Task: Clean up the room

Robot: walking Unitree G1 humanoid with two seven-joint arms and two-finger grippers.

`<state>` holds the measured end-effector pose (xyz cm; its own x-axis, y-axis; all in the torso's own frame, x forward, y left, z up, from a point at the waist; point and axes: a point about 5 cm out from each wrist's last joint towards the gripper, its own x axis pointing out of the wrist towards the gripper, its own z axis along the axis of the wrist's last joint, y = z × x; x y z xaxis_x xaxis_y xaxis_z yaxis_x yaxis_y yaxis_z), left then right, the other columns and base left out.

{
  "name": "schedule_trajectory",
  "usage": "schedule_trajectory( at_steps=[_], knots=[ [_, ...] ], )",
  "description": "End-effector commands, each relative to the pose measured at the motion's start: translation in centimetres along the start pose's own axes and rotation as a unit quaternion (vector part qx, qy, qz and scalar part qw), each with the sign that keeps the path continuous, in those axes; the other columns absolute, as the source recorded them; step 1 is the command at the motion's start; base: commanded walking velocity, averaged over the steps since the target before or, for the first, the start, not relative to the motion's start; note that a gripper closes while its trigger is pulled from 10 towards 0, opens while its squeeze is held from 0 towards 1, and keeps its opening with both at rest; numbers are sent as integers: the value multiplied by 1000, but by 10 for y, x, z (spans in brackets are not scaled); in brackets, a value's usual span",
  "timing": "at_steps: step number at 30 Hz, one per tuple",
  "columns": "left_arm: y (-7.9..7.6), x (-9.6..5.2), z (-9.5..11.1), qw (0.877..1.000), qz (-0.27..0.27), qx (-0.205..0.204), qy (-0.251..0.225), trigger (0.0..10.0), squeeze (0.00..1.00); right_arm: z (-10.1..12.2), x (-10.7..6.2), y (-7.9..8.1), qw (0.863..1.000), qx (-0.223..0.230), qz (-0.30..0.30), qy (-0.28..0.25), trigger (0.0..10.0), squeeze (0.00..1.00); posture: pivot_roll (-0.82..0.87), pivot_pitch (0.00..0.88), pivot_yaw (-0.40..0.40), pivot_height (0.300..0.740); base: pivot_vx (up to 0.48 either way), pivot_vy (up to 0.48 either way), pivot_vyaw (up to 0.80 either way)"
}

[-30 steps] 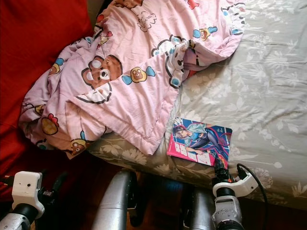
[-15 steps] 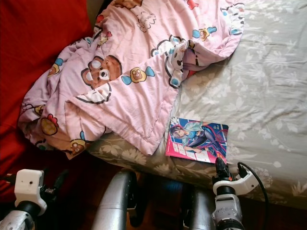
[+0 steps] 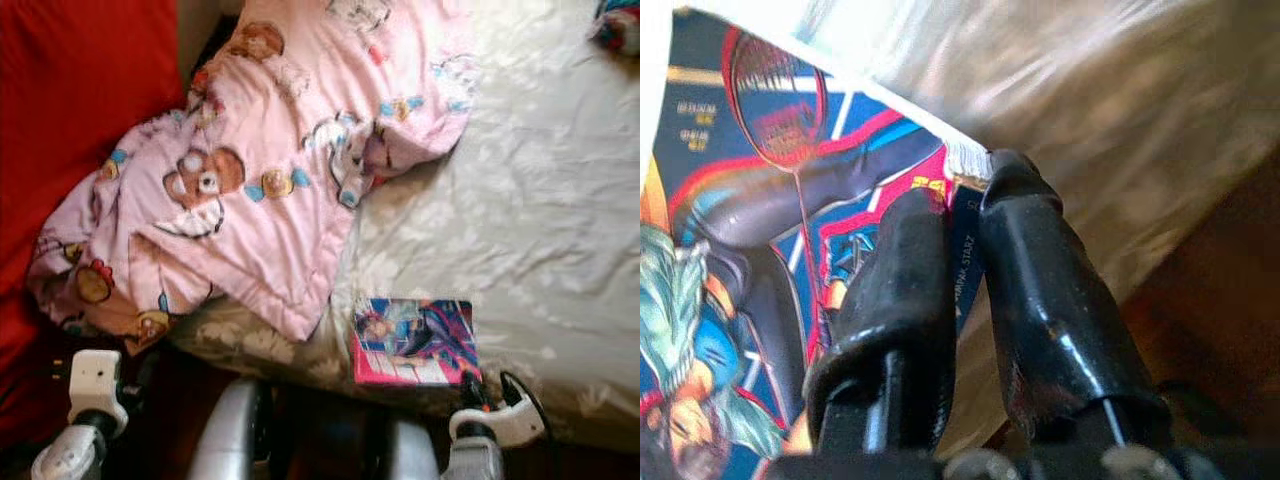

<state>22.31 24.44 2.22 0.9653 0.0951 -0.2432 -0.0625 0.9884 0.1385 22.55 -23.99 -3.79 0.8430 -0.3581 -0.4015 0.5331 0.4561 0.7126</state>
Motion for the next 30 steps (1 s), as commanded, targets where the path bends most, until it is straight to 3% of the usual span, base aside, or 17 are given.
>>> schedule_trajectory(
  at_steps=[1, 4, 5, 10, 12, 15, 16, 22, 24, 26, 27, 30],
  knots=[
    [5, -4, -13, 1000, 18, 0, 21, 10000, 0, 4, -1, -4, 999, -31, -10, -11, 0, 0, 49, 90, 33, 629, 0, 0, 0],
    [5, 2, -15, 999, 29, -4, 23, 10000, 0, 14, 8, 16, 996, -71, 34, -28, 0, 0, 35, 45, 19, 629, 0, 0, 0],
    [5, 4, -17, 999, 36, -8, 24, 10000, 0, 21, 13, 31, 991, -105, 68, -39, 0, 0, 30, 24, 9, 629, 0, 0, 0],
    [4, 10, -20, 998, 51, -18, 29, 10000, 0, 36, 24, 66, 977, -149, 134, -69, 0, 0, 11, 0, -3, 629, 0, 0, 0],
    [2, 13, -23, 997, 58, -25, 34, 10000, 0, 43, 27, 86, 962, -196, 168, -88, 0, 0, 6, 0, -6, 629, 0, 0, 0],
    [2, 16, -27, 996, 69, -35, 43, 10000, 0, 37, 26, 101, 938, -272, 194, -87, 0, 0, -3, 0, -10, 629, 0, 0, 0],
    [2, 16, -29, 995, 73, -41, 48, 10000, 0, 34, 25, 106, 931, -289, 205, -86, 10000, 0, -6, 0, -16, 629, 0, 0, 0],
    [-2, 15, -41, 991, 79, -69, 84, 10000, 0, 19, 18, 112, 909, -346, 223, -73, 10000, 0, -19, 0, -22, 629, 0, 0, 0],
    [-7, 12, -50, 989, 74, -79, 104, 10000, 0, 11, 13, 112, 892, -381, 234, -66, 10000, 0, -31, 0, -19, 629, 0, 0, 0],
    [-9, 11, -53, 988, 71, -80, 111, 10000, 0, 9, 10, 116, 888, -378, 253, -72, 10000, 0, -40, 0, -17, 629, 0, 0, 0],
    [-12, 10, -57, 987, 66, -80, 124, 10000, 0, 8, 7, 121, 876, -400, 258, -80, 10000, 0, -44, 0, -18, 644, 0, 0, 0],
    [-14, 10, -59, 985, 66, -84, 135, 10000, 0, 8, 6, 125, 880, -390, 259, -82, 10000, 0, -50, 0, -16, 664, 0, 0, 0]
  ],
)
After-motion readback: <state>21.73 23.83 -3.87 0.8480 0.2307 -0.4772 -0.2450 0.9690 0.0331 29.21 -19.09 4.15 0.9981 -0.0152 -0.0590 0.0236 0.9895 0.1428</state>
